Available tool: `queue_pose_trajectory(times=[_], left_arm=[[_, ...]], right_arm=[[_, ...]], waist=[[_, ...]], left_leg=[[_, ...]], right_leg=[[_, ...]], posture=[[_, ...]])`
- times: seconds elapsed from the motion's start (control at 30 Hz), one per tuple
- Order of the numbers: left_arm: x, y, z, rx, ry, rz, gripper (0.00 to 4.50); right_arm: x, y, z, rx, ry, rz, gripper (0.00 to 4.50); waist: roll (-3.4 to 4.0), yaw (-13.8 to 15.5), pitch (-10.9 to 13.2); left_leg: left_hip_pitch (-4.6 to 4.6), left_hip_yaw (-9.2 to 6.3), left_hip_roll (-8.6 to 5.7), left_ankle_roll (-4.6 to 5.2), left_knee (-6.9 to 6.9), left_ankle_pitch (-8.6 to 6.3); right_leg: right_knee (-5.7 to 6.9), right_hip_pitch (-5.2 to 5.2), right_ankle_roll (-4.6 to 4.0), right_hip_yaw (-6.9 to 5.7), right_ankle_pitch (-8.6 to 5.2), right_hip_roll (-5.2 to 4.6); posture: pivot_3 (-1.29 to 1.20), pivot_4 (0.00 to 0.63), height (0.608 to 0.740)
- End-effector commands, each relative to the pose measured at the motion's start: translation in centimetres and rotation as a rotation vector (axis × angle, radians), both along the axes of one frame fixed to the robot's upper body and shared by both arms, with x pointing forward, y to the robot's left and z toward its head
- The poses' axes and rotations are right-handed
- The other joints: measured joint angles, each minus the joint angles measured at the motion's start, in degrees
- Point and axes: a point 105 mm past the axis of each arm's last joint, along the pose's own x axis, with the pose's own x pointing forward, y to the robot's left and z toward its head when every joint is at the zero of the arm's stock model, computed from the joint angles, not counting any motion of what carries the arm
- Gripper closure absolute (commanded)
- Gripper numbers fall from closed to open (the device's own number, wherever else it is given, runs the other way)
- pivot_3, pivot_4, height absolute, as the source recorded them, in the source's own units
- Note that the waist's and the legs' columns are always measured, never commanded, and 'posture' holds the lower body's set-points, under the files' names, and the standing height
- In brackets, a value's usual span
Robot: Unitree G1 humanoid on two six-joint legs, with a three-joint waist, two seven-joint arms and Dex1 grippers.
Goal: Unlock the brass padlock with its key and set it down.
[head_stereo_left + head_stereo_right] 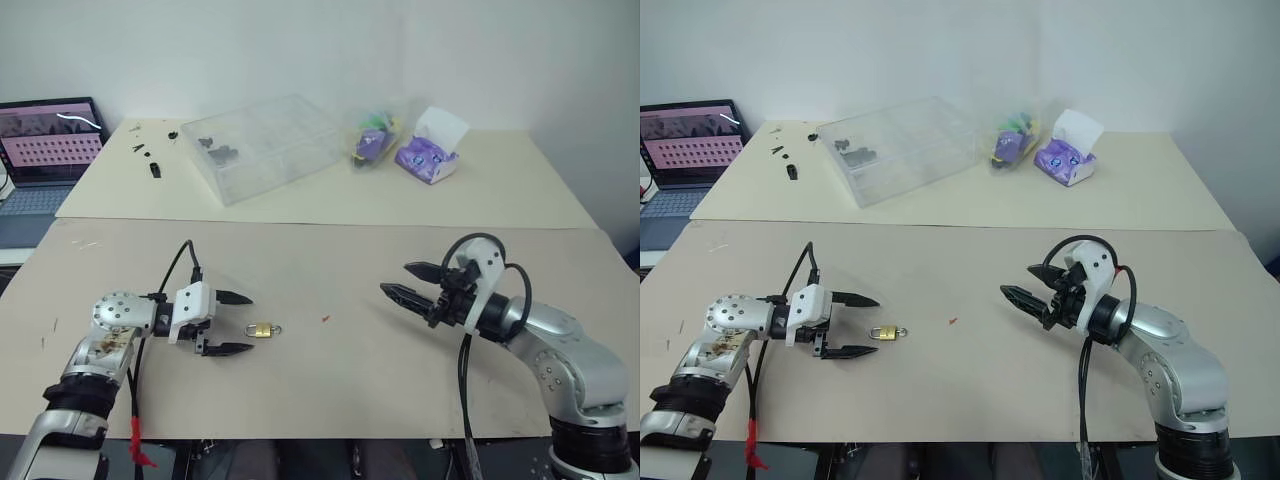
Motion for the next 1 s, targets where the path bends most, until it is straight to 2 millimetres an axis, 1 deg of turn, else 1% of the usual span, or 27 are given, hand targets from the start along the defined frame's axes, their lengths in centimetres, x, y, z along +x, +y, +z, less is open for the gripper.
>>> queue_pose_trajectory(times=[0.03,0.13,0.2,0.3,0.57,0.6,0.63,0.67,0.7,0.73,0.77,0.8,0.9,0.93,1.0], left_arm=[[0.1,-0.9,-1.4,0.014,0.023,-0.02,0.0],[-0.2,-2.0,-1.8,-0.005,0.028,-0.047,0.0],[-0.4,-2.6,-2.0,-0.018,0.037,-0.058,0.0],[-0.9,-3.0,-2.2,-0.024,0.054,-0.077,0.0],[-1.7,-2.3,-3.0,0.001,0.111,-0.066,0.0],[-1.7,-2.2,-3.0,0.002,0.115,-0.064,0.53],[-1.8,-2.1,-2.9,0.003,0.118,-0.064,0.7],[-1.8,-2.1,-2.9,0.002,0.12,-0.064,1.01],[-1.8,-2.1,-2.9,0.002,0.12,-0.063,1.48],[-1.8,-2.0,-2.9,0.003,0.121,-0.063,1.78],[-1.9,-2.0,-2.9,0.004,0.122,-0.063,2.42],[-1.9,-1.9,-2.8,0.005,0.122,-0.062,2.5],[-1.8,-1.8,-2.8,0.007,0.118,-0.056,3.57],[-1.7,-1.7,-2.7,0.007,0.116,-0.054,3.7],[-1.7,-1.7,-2.6,0.006,0.113,-0.053,3.69]], right_arm=[[-0.6,-0.3,1.5,0.012,-0.052,-0.03,0.55],[-0.6,-0.4,1.4,0.005,-0.049,-0.05,0.55],[-0.5,-0.6,1.4,-0.002,-0.05,-0.061,0.55],[-0.5,-0.6,1.6,-0.005,-0.054,-0.067,0.55],[-0.4,-0.9,1.7,-0.02,-0.049,-0.074,0.55],[-0.3,-0.9,1.7,-0.02,-0.05,-0.074,0.46],[-0.2,-0.9,1.7,-0.02,-0.051,-0.075,0.46],[-0.1,-0.9,1.7,-0.02,-0.052,-0.075,0.46],[-0.1,-0.8,1.7,-0.018,-0.052,-0.075,0.46],[0.0,-0.7,1.6,-0.02,-0.05,-0.069,0.46],[0.0,-0.6,1.5,-0.022,-0.047,-0.065,0.46],[-0.1,-0.4,1.5,-0.024,-0.045,-0.051,0.46],[-0.6,0.5,1.1,-0.043,-0.038,0.009,0.46],[-0.8,0.8,0.8,-0.055,-0.031,0.036,0.46],[-1.2,1.3,0.3,-0.083,-0.02,0.083,0.46]], waist=[[0.06,0.3,0.0],[0.1,0.3,-0.1],[0.1,0.3,-0.1],[0.11,0.1,-0.1],[0.19,-0.1,-0.1],[0.2,-0.1,-0.1],[0.22,-0.1,-0.1],[0.23,-0.2,-0.1],[0.23,-0.2,-0.1],[0.24,-0.2,-0.1],[0.24,-0.1,-0.1],[0.24,-0.1,-0.1],[0.28,-0.1,-0.2],[0.28,-0.1,-0.2],[0.28,-0.1,-0.2]], left_leg=[[0.02,0.0,-0.01,0.0,0.02,0.0],[0.32,0.0,-0.01,0.0,0.06,0.0],[0.5,0.02,-0.02,0.0,0.06,0.0],[0.52,0.03,-0.04,0.0,0.06,-0.01],[0.51,0.01,-0.02,0.02,0.0,-0.02],[0.5,0.02,-0.01,0.02,-0.01,-0.02],[0.5,0.02,-0.01,0.02,-0.02,-0.02],[0.5,0.03,-0.01,0.02,-0.02,-0.02],[0.51,0.03,-0.01,0.02,-0.02,-0.02],[0.51,0.03,-0.01,0.02,-0.02,-0.02],[0.53,0.02,0.0,0.02,-0.02,-0.02],[0.54,0.02,0.01,0.02,-0.02,-0.02],[0.58,0.02,0.02,0.02,-0.02,-0.02],[0.58,0.02,0.02,0.02,-0.02,-0.02],[0.58,0.03,0.02,0.02,-0.02,-0.02]], right_leg=[[-0.01,0.05,0.05,0.0,0.01,-0.01],[-0.1,0.42,0.23,-0.01,-0.24,-0.05],[-0.21,0.65,0.08,-0.01,-0.34,-0.1],[-0.3,0.7,0.1,-0.01,-0.33,-0.13],[-0.48,0.72,0.23,0.0,-0.23,-0.11],[-0.54,0.74,0.22,0.0,-0.24,-0.11],[-0.57,0.74,0.21,0.0,-0.24,-0.11],[-0.6,0.75,0.2,0.0,-0.24,-0.12],[-0.6,0.76,0.2,0.0,-0.24,-0.12],[-0.61,0.76,0.18,0.0,-0.25,-0.12],[-0.6,0.76,0.17,0.0,-0.25,-0.11],[-0.59,0.76,0.17,-0.01,-0.24,-0.1],[-0.59,0.8,0.16,-0.01,-0.24,-0.11],[-0.6,0.79,0.16,-0.01,-0.23,-0.11],[-0.6,0.79,0.16,-0.01,-0.24,-0.11]], posture=[[0.0,0.15,0.74],[0.0,0.15,0.74],[0.0,0.15,0.74],[0.0,0.15,0.74],[0.0,0.15,0.74],[0.0,0.15,0.74],[0.0,0.15,0.74],[0.0,0.15,0.74],[0.0,0.15,0.74],[0.0,0.15,0.74],[0.0,0.15,0.74],[0.0,0.15,0.74],[0.0,0.15,0.74],[0.0,0.15,0.74],[0.0,0.15,0.74]])
